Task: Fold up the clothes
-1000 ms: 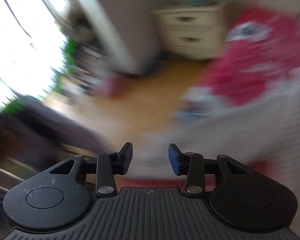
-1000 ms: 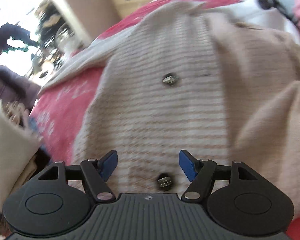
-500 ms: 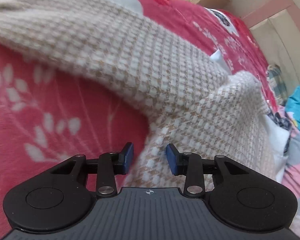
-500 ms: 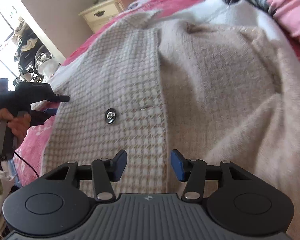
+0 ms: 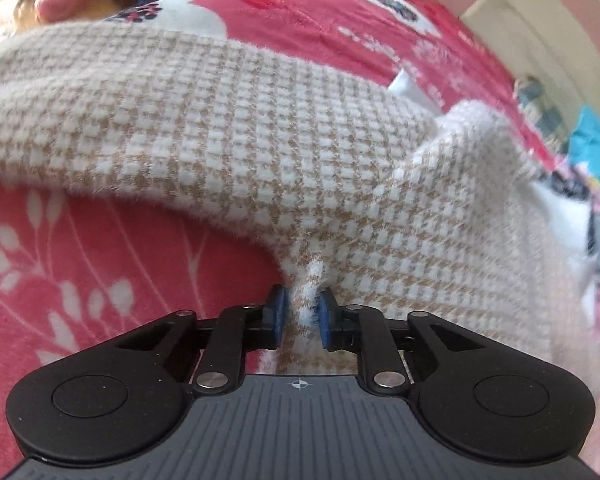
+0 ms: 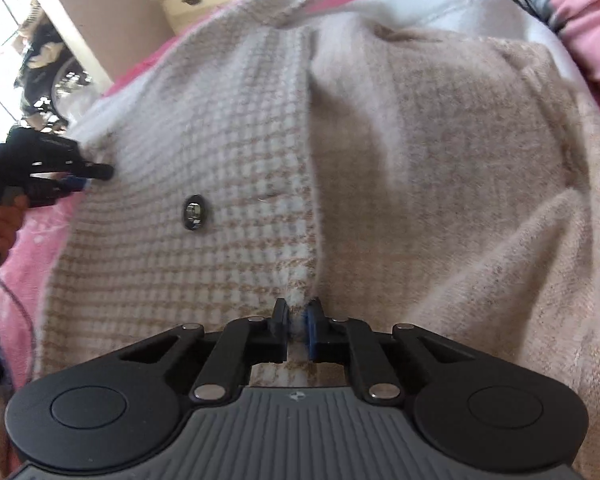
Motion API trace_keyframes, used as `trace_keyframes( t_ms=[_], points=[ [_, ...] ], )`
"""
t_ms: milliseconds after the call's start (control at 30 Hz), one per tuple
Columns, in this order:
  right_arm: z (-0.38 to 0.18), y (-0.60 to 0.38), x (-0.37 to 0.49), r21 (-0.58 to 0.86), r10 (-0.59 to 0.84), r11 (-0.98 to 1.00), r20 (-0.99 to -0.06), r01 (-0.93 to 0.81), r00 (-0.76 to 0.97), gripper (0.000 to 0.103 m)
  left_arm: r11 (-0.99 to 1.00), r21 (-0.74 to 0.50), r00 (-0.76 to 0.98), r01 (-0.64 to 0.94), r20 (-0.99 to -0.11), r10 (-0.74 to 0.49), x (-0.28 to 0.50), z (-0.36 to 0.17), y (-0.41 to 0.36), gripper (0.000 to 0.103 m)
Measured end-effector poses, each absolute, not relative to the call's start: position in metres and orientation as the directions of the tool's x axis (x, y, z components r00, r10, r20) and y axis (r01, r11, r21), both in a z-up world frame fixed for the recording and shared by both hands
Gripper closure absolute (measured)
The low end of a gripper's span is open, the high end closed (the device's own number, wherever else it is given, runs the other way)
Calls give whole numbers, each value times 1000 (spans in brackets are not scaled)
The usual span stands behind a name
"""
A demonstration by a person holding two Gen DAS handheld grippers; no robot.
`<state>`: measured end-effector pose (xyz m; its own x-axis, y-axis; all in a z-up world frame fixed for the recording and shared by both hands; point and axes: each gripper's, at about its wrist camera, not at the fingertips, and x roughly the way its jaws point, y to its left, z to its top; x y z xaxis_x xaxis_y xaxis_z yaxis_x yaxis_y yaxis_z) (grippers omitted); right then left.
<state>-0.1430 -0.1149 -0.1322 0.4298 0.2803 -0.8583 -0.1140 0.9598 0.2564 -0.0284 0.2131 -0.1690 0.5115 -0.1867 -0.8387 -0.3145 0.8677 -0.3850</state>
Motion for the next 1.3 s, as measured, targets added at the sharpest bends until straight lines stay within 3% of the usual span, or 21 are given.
trace_keyframes(
  t_ms=[133,333,533,667,967,1167,1300],
  points=[
    [-133,-117,-140,279,284,957,-864,-73,416,89,892,-331,457,-309,-874,-166,-37,-157,215,67],
    [-142,-123,-145,314,311,947,-859,-60,407,83,913,-335,428,-233,-878,-213,-95,-131,224,59],
    [-131,-123,-152,269,274,961,-879,-69,390,83,886,-395,397,-243,-874,-280,-129,-165,222,60],
    [-125,-129,-167,243,252,967,-890,-73,380,83,923,-346,413,-169,-875,-252,-153,-167,213,60],
    [-122,-133,-192,246,243,968,-892,-42,381,83,977,-212,266,-2,-942,-204,-220,-163,189,58],
    [-113,-141,-212,290,287,956,-884,-49,370,82,973,-230,197,-23,-955,-221,-247,-159,182,58],
    [-118,-159,-223,409,392,912,-860,-20,327,75,964,-258,195,-67,-951,-241,-248,-144,184,58]
  ],
)
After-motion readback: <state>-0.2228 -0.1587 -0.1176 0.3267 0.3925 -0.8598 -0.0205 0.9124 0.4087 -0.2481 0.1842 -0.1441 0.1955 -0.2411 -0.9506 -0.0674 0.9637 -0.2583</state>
